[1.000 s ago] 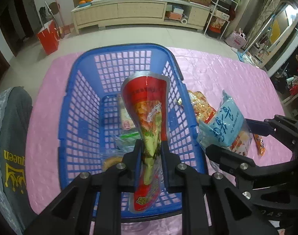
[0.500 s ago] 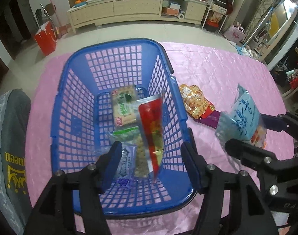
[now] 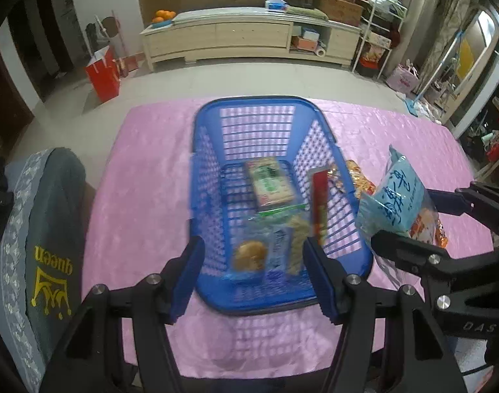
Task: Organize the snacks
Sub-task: 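Open the left tool to drop the red bag while the right tool lowers the bread packet into the basket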
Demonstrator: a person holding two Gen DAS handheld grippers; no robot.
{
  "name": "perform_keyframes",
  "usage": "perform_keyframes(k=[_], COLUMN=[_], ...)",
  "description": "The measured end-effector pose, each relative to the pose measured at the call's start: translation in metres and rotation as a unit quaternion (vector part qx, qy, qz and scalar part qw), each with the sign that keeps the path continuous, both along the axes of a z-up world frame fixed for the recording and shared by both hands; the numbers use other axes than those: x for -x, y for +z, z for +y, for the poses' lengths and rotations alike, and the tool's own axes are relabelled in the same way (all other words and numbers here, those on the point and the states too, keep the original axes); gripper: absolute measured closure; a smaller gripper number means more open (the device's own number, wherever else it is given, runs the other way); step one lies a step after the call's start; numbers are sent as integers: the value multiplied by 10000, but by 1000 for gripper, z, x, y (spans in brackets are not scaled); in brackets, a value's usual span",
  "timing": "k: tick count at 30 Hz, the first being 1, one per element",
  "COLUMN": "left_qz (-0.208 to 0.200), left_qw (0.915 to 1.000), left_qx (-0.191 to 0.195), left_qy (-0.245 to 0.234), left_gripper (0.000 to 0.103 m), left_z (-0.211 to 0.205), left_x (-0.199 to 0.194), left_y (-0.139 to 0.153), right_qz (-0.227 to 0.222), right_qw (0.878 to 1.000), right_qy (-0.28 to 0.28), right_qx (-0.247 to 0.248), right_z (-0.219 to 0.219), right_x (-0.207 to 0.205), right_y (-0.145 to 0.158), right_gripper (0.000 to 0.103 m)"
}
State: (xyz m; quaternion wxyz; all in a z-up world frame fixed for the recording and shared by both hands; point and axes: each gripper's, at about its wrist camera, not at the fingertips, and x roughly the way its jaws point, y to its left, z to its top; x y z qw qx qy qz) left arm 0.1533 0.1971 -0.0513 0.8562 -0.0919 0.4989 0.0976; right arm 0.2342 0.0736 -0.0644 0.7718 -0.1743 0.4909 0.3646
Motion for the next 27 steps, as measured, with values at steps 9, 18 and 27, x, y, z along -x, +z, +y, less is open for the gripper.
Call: perform_keyframes(k=[9, 18, 27], left_qz=[-36, 49, 183], left_qw=[9995, 9989, 9984], left_qx=[-16, 160, 223], left_qy=[319, 444, 487], left_gripper=[43, 43, 43], left_z=[51, 91, 120], left_x=[29, 30, 14], left_y=[0, -24, -50], right_qz=[76, 349, 694], right_qw=[9997, 9992, 9958], right_qy=[215, 122, -498], right_qx=[52, 141, 334], right_z=[49, 86, 108], right_x=[4, -14, -49], right_y=[-9, -37, -70], right_gripper=[30, 30, 30])
